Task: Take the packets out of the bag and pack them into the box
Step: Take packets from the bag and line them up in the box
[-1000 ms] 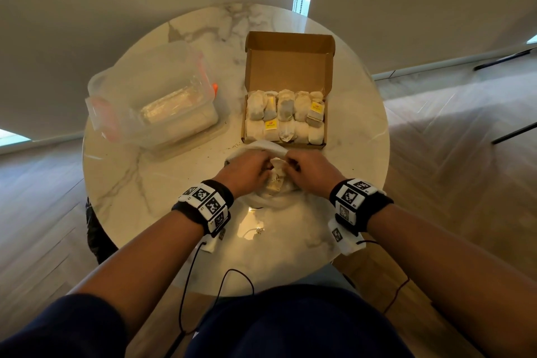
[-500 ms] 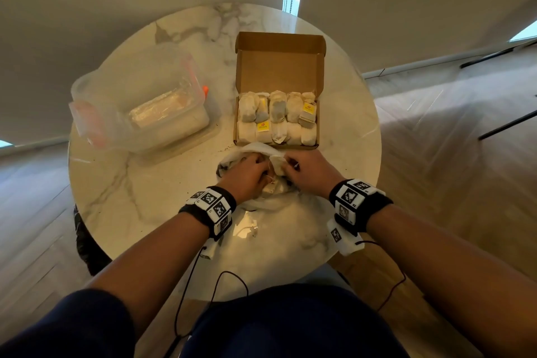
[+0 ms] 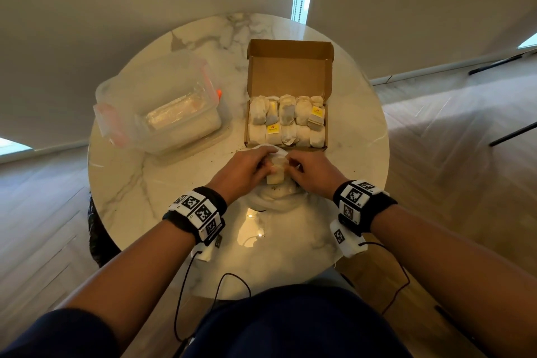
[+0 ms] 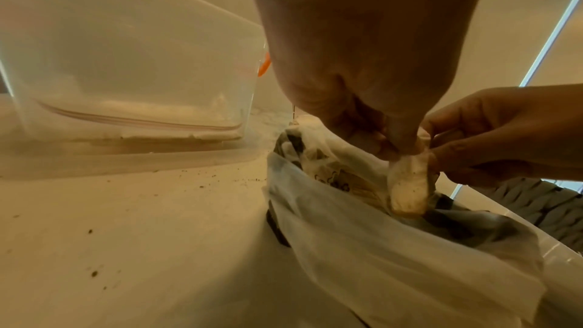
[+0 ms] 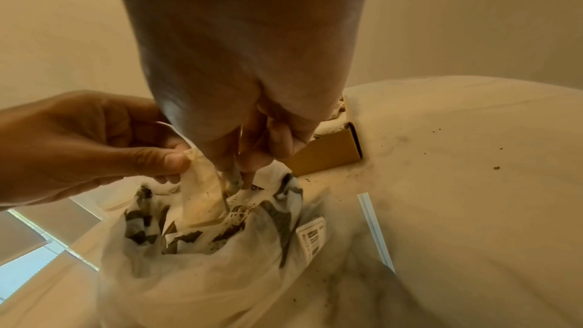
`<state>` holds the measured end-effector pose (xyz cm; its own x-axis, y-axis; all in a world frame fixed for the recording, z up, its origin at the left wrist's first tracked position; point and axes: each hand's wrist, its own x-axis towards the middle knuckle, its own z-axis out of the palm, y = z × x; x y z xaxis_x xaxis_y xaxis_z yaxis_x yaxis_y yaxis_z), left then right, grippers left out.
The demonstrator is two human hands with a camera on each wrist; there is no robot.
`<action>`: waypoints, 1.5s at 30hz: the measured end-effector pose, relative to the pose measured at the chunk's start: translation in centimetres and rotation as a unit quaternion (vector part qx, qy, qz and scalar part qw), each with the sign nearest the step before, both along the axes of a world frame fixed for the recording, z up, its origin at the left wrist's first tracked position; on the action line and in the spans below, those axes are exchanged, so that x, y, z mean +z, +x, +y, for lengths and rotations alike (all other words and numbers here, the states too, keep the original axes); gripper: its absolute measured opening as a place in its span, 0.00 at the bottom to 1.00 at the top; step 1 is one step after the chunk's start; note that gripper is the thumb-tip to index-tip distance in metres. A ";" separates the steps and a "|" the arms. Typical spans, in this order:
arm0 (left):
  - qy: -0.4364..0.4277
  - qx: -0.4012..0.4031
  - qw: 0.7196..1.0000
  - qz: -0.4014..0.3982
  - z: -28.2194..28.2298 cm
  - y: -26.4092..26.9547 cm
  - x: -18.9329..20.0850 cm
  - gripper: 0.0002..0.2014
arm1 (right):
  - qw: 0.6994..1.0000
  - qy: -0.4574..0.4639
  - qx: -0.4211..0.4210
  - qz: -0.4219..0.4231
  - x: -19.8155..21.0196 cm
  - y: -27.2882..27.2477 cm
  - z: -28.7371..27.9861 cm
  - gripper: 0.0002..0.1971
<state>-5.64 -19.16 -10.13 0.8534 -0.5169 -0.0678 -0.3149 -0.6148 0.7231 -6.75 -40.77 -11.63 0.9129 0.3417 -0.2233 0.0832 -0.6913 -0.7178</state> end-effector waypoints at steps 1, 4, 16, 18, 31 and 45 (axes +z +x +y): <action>0.001 0.003 1.000 -0.008 0.1 -0.1 0.0 0.16 | 1.000 0.003 0.003 -0.002 0.2 -0.1 0.1 0.04; 0.007 -0.010 0.999 -0.048 0.2 -0.3 0.6 0.10 | 1.000 0.014 0.002 -0.004 0.8 -0.5 0.5 0.04; -0.008 0.009 0.995 -0.098 -1.1 0.6 1.0 0.09 | 0.999 0.045 -0.001 0.010 2.1 0.1 1.1 0.11; -0.016 0.018 0.995 -0.100 -1.7 1.2 1.4 0.09 | 0.999 0.048 -0.014 -0.012 2.2 0.7 0.9 0.09; 0.010 0.063 0.996 -0.056 -3.1 4.1 -0.2 0.11 | 0.996 -0.031 -0.072 -0.045 0.8 7.5 -2.3 0.10; 0.044 0.038 0.998 -0.039 -2.7 4.5 -3.8 0.15 | 0.985 -0.122 -0.043 -0.112 -1.7 8.0 -3.0 0.18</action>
<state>-1.13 -21.90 -13.91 0.8947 -0.4448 -0.0412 -0.3179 -0.6987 0.6409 1.24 -43.78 -13.36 0.9719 0.2218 -0.0782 0.1545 -0.8528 -0.4989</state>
